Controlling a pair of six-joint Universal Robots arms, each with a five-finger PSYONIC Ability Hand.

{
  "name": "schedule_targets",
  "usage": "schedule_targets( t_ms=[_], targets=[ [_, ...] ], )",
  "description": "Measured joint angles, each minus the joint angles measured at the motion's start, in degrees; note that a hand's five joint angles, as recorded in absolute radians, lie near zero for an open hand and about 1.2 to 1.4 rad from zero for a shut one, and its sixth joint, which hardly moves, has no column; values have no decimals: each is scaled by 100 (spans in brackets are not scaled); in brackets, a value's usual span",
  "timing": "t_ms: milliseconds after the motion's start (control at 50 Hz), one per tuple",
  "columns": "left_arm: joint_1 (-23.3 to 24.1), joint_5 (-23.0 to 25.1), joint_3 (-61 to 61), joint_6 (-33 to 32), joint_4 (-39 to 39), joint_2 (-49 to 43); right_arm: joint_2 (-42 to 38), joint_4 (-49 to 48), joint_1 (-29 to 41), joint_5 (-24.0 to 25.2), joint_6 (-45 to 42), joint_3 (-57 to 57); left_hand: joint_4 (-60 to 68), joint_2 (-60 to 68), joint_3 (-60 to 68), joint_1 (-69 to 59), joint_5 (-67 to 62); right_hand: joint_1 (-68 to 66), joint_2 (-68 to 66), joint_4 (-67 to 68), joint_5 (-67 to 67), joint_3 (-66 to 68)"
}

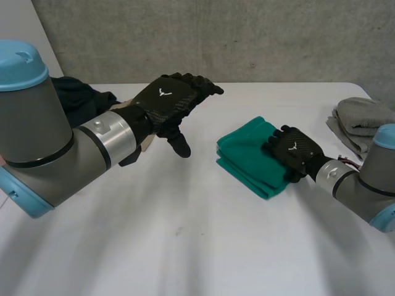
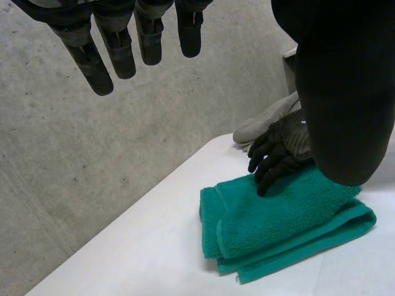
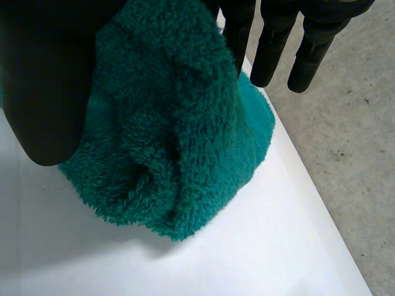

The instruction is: Fold the laundry.

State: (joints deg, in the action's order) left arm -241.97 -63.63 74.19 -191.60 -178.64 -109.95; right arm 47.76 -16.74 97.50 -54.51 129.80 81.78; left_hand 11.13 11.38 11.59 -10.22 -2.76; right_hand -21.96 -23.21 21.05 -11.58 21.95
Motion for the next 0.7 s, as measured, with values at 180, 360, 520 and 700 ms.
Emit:
schedule_targets(
  t_ms=[180,360,520,700],
  targets=[
    [0,0,14,-5,-1,-5,-326,-25,116,20,86,-360,0,0,0,0,-2,-2633,-2787,2949,-2678,2863],
    [0,0,-35,-10,2,4,-342,-536,287,-11,956,-663,0,0,0,0,-3,-3595,-4198,4709,-4108,4451],
    [0,-2,-183,-11,9,17,65,-1415,288,-830,2610,-1295,0,0,0,-1,-1,-3595,-4198,4733,-4111,4451],
    [10,-7,-252,-5,13,25,73,-1672,-422,-1424,3308,-2098,0,0,0,-1,-2,-3595,-4198,4747,-4158,4465]
  ],
)
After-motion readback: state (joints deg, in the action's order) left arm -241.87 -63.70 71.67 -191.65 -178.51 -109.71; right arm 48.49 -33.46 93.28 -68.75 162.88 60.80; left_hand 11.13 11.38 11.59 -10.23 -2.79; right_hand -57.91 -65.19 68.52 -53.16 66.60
